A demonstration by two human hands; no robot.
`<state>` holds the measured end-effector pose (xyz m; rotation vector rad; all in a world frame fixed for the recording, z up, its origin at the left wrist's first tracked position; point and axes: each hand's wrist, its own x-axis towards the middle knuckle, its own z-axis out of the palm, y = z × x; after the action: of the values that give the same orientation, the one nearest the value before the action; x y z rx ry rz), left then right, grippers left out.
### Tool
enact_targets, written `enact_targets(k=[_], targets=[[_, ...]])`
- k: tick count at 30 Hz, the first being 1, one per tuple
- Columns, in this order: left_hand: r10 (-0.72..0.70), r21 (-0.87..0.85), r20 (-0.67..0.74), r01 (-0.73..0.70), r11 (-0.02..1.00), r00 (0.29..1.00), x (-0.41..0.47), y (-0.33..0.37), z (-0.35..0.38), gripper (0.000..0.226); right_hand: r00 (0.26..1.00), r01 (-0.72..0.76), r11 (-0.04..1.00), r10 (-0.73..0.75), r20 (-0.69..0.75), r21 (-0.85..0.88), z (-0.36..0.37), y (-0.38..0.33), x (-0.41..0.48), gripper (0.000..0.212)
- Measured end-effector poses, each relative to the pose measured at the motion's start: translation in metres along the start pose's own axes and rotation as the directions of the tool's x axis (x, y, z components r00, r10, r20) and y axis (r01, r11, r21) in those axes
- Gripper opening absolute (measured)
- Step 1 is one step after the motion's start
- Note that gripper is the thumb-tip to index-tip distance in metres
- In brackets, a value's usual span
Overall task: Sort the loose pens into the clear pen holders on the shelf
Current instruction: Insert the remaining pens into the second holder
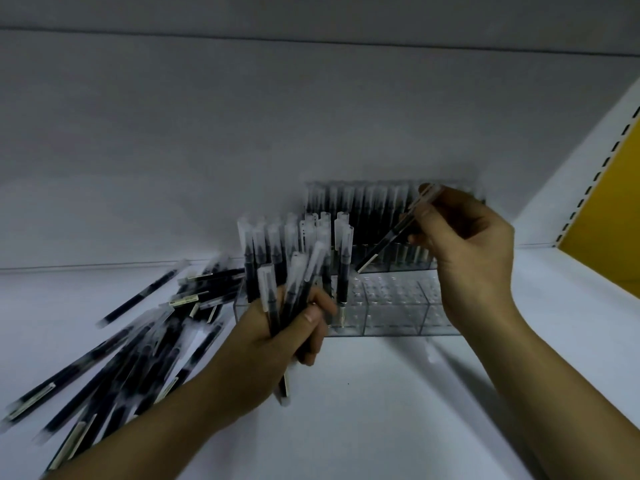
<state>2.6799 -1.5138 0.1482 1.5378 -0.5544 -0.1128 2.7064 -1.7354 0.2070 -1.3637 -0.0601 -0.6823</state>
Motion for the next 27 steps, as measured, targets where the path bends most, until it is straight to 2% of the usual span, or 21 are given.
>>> enact_targets(k=[6, 12, 16, 18, 21, 27], targets=[[0.059, 0.012, -0.104, -0.058, 0.998, 0.993, 0.003, 0.002, -0.004, 0.020, 0.994, 0.094, 0.989, -0.087, 0.061, -0.112, 0.002, 0.003, -0.003, 0.024], [-0.046, -0.066, -0.125, 0.038, 0.997, 0.991, 0.001, 0.005, 0.000, 0.023, 0.977, 0.178, 0.963, -0.148, 0.156, -0.201, 0.005, 0.006, -0.007, 0.028], [-0.113, -0.124, -0.057, 0.105, 0.987, 0.992, -0.001, 0.011, 0.003, 0.023, 0.954, 0.242, 0.921, -0.169, 0.248, -0.304, 0.006, 0.013, -0.010, 0.033], [-0.129, -0.168, 0.005, 0.128, 0.977, 0.992, -0.003, 0.011, 0.002, 0.015, 0.950, 0.248, 0.904, -0.158, 0.268, -0.348, 0.007, 0.017, -0.008, 0.035], [-0.123, -0.212, 0.064, 0.134, 0.968, 0.990, -0.005, 0.011, 0.001, 0.020, 0.942, 0.270, 0.885, -0.161, 0.294, -0.380, 0.008, 0.023, -0.008, 0.037], [-0.140, -0.245, 0.044, 0.146, 0.958, 0.989, -0.002, 0.014, 0.004, 0.022, 0.915, 0.340, 0.841, -0.193, 0.354, -0.421, 0.013, 0.027, -0.007, 0.036]])
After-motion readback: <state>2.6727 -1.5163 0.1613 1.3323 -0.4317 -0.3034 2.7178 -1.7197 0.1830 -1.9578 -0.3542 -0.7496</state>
